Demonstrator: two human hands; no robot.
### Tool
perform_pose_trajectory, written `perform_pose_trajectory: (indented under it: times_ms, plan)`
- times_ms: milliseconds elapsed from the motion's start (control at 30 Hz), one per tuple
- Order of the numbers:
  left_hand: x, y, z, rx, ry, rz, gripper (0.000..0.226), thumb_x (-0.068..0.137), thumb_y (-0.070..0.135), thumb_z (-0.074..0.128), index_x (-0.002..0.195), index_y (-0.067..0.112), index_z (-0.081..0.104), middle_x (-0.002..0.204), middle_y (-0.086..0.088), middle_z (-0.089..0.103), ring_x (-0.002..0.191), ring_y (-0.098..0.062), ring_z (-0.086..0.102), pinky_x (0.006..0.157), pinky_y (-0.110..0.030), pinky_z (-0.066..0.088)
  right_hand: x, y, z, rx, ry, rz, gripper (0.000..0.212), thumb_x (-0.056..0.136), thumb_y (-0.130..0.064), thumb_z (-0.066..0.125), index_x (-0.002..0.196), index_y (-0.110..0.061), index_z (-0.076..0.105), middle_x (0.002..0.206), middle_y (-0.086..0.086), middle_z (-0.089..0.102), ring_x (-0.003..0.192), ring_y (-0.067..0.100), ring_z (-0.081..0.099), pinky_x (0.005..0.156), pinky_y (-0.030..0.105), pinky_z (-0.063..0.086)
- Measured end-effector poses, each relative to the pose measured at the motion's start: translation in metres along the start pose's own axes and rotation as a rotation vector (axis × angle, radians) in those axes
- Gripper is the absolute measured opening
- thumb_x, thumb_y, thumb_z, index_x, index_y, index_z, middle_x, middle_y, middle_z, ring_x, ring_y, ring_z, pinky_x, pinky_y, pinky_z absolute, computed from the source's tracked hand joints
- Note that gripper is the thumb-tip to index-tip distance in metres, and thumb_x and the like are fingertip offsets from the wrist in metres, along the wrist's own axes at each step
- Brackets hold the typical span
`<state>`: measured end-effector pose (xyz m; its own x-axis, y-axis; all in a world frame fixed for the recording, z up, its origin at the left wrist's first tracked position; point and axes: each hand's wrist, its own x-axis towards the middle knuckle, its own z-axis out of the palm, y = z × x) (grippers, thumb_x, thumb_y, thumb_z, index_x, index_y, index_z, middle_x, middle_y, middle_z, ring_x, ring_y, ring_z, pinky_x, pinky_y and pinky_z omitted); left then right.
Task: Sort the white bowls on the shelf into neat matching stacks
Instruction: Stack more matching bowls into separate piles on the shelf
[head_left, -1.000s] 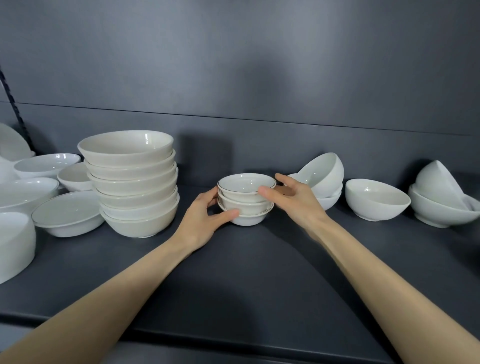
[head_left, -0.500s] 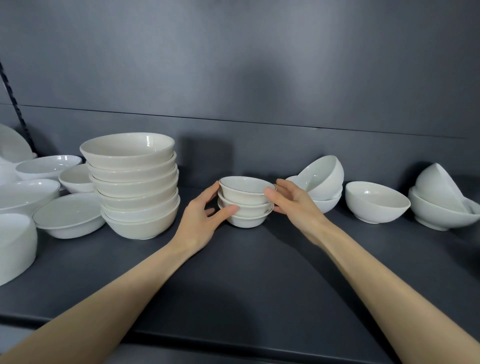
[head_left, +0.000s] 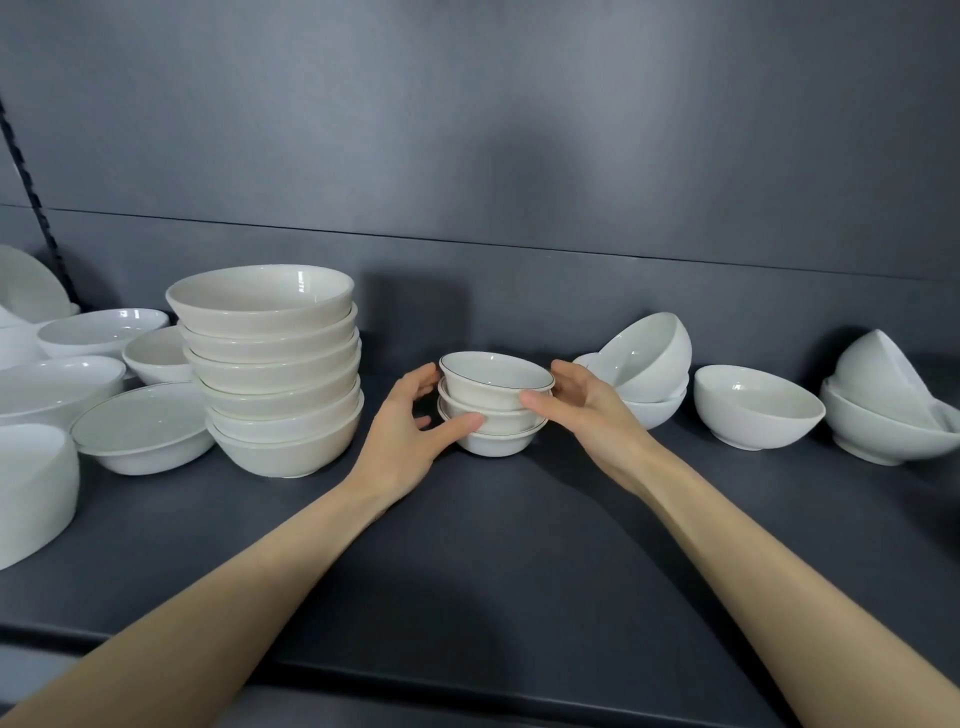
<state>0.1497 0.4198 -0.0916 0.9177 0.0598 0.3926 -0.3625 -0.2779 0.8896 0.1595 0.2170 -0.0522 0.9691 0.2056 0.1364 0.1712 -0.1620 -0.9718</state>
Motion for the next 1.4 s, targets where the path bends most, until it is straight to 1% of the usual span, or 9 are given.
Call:
perform_pose_trajectory:
  times_ms: [200, 433, 667, 767, 867, 1033, 1167, 1233, 1400]
  plan:
    - [0.0, 0.004, -0.002, 0.004, -0.074, 0.012, 0.061, 0.084, 0.023, 0.071, 0.14, 0.023, 0.047, 0.143, 0.013, 0.046, 0.128, 0.0, 0.042, 0.101, -0.023, 0.038, 0.004, 0.004, 0.001, -0.005, 0.054, -0.029, 0.021, 0.083, -0.014, 0.072, 0.089, -0.025, 0.055, 0.093, -0.015, 0.063, 0.08, -0.012, 0.058, 0.069, 0.003, 0.047]
    - [0.0, 0.002, -0.002, -0.054, -0.058, 0.019, 0.049, 0.082, 0.019, 0.074, 0.128, 0.024, 0.059, 0.13, 0.014, 0.059, 0.121, 0.002, 0.051, 0.101, -0.026, 0.044, 0.004, 0.002, -0.001, -0.004, 0.015, -0.05, 0.021, 0.082, -0.014, 0.073, 0.095, -0.026, 0.061, 0.102, -0.017, 0.067, 0.105, -0.002, 0.058, 0.089, 0.016, 0.045]
    - [-0.003, 0.007, 0.001, -0.137, -0.026, 0.047, 0.044, 0.081, 0.001, 0.071, 0.109, 0.033, 0.057, 0.109, 0.024, 0.059, 0.095, 0.023, 0.055, 0.079, -0.001, 0.042, 0.004, 0.002, -0.004, -0.038, -0.06, -0.051, 0.02, 0.088, -0.018, 0.068, 0.107, -0.021, 0.063, 0.116, -0.011, 0.067, 0.118, 0.003, 0.054, 0.101, 0.023, 0.04]
    - [-0.003, 0.007, 0.001, -0.104, -0.027, 0.066, 0.043, 0.082, 0.004, 0.071, 0.111, 0.032, 0.058, 0.111, 0.021, 0.06, 0.098, 0.021, 0.055, 0.081, 0.0, 0.039, 0.003, 0.002, -0.005, -0.06, -0.077, -0.067, 0.029, 0.09, -0.016, 0.065, 0.117, -0.012, 0.06, 0.114, -0.003, 0.067, 0.105, -0.006, 0.058, 0.093, 0.014, 0.046]
    - [-0.004, 0.008, 0.0, -0.06, -0.027, 0.07, 0.042, 0.082, 0.009, 0.072, 0.106, 0.04, 0.058, 0.111, 0.021, 0.061, 0.099, 0.018, 0.056, 0.083, -0.001, 0.039, 0.003, 0.0, -0.006, -0.062, -0.091, -0.088, 0.034, 0.092, -0.013, 0.062, 0.121, -0.001, 0.049, 0.113, -0.022, 0.058, 0.106, -0.015, 0.052, 0.08, 0.004, 0.045]
    - [-0.006, 0.009, -0.001, 0.03, -0.02, 0.069, 0.044, 0.083, 0.014, 0.072, 0.099, 0.052, 0.054, 0.103, 0.028, 0.06, 0.098, 0.014, 0.056, 0.089, -0.007, 0.038, -0.002, -0.009, -0.005, -0.089, -0.1, -0.068, 0.043, 0.092, -0.014, 0.06, 0.129, -0.001, 0.043, 0.115, -0.027, 0.041, 0.121, 0.002, 0.048, 0.08, 0.006, 0.045]
    - [-0.007, 0.012, -0.002, 0.091, -0.031, 0.045, 0.037, 0.084, 0.021, 0.072, 0.114, 0.036, 0.059, 0.115, 0.013, 0.06, 0.102, 0.007, 0.055, 0.09, -0.009, 0.037, -0.003, -0.015, -0.006, -0.202, -0.091, -0.041, 0.037, 0.091, -0.02, 0.064, 0.124, -0.009, 0.054, 0.117, 0.005, 0.065, 0.115, 0.019, 0.059, 0.098, 0.027, 0.044]
    - [-0.01, 0.016, -0.004, 0.184, -0.048, 0.036, 0.046, 0.084, 0.024, 0.071, 0.127, 0.02, 0.057, 0.118, 0.011, 0.056, 0.104, 0.001, 0.053, 0.088, -0.009, 0.036, -0.004, -0.019, -0.007, -0.259, -0.091, -0.034, 0.027, 0.09, -0.024, 0.066, 0.11, -0.007, 0.058, 0.105, 0.003, 0.061, 0.1, 0.015, 0.057, 0.102, 0.044, 0.043]
    - [-0.017, 0.03, -0.013, 0.445, -0.162, 0.054, 0.046, 0.085, 0.023, 0.069, 0.128, 0.013, 0.055, 0.124, -0.004, 0.059, 0.117, -0.02, 0.054, 0.098, -0.028, 0.041, -0.015, -0.031, -0.006, -0.409, -0.044, -0.039, 0.031, 0.089, -0.031, 0.066, 0.112, -0.01, 0.061, 0.094, -0.008, 0.053, 0.09, 0.011, 0.05, 0.094, 0.035, 0.046]
